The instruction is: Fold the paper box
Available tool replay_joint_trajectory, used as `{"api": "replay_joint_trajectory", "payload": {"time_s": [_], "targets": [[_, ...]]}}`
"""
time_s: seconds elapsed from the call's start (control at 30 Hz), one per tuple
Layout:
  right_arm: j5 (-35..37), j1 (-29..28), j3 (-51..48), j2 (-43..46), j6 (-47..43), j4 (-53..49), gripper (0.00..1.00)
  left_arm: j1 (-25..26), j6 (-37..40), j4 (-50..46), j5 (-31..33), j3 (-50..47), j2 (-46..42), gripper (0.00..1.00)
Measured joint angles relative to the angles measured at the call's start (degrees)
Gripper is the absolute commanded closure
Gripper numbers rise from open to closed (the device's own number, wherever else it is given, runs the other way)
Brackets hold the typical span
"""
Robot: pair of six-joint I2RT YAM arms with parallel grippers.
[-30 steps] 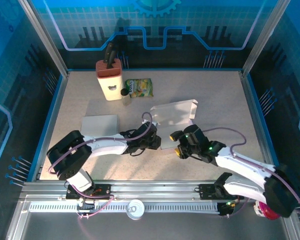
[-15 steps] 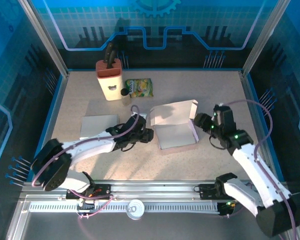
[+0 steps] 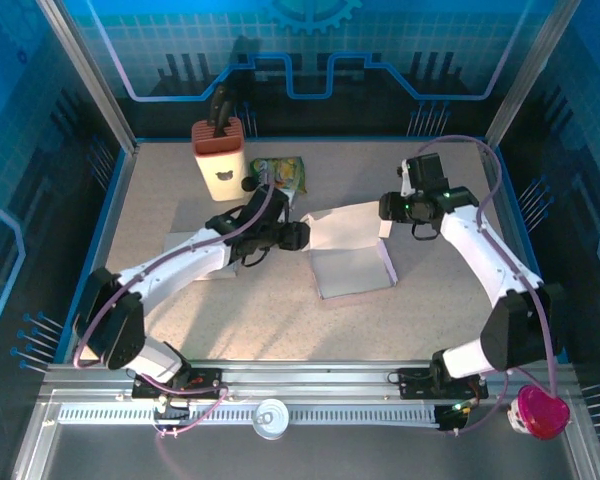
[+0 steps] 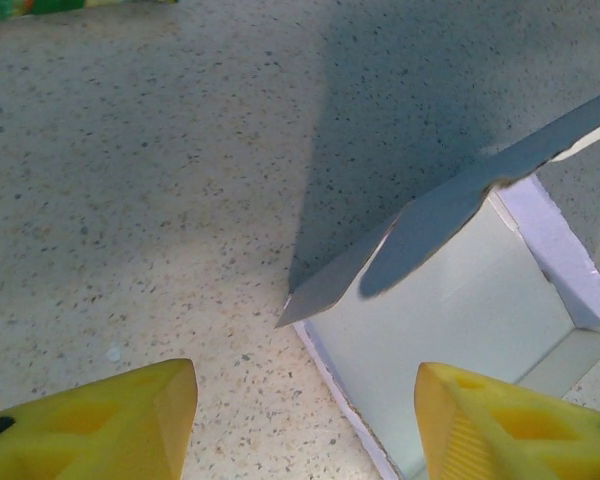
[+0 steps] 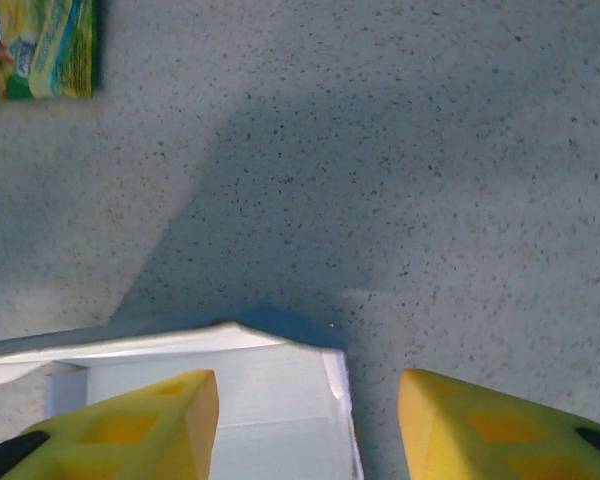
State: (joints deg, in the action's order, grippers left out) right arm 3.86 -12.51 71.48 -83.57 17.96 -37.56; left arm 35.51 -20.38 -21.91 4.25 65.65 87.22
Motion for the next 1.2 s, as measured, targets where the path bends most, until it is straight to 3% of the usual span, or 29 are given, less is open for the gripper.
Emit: {"api": "replay_joint_trajectory", "payload": {"time_s": [0.2,0.5,0.77,1.07,1.2], "targets": [[-0.9,0.0,2.23,-3.45,-4.94,-2.32,0.53,-0.11,2.71,-3.13,-1.14,3.3,4.22,0.44],[-1.31,-0.02,3.43,-7.37,-9.03,-3.17,0.6,-0.22,4.46,-4.79,-2.16,6.05,7.45,0.71],[-1.22,-0.2,4.17,-7.82,-10.25,-3.15,0.78,-0.22,4.42,-4.87,-2.6,7.3,8.85,0.9],[2.01,-2.27,4.17,-7.82,-10.49,-3.1,0.93,-0.33,4.46,-4.83,-2.56,8.68,10.01,1.0],[4.39,-3.63,4.17,-7.82,-10.19,-2.91,1.0,-0.48,4.44,-4.81,-2.38,9.22,10.71,1.0]]}}
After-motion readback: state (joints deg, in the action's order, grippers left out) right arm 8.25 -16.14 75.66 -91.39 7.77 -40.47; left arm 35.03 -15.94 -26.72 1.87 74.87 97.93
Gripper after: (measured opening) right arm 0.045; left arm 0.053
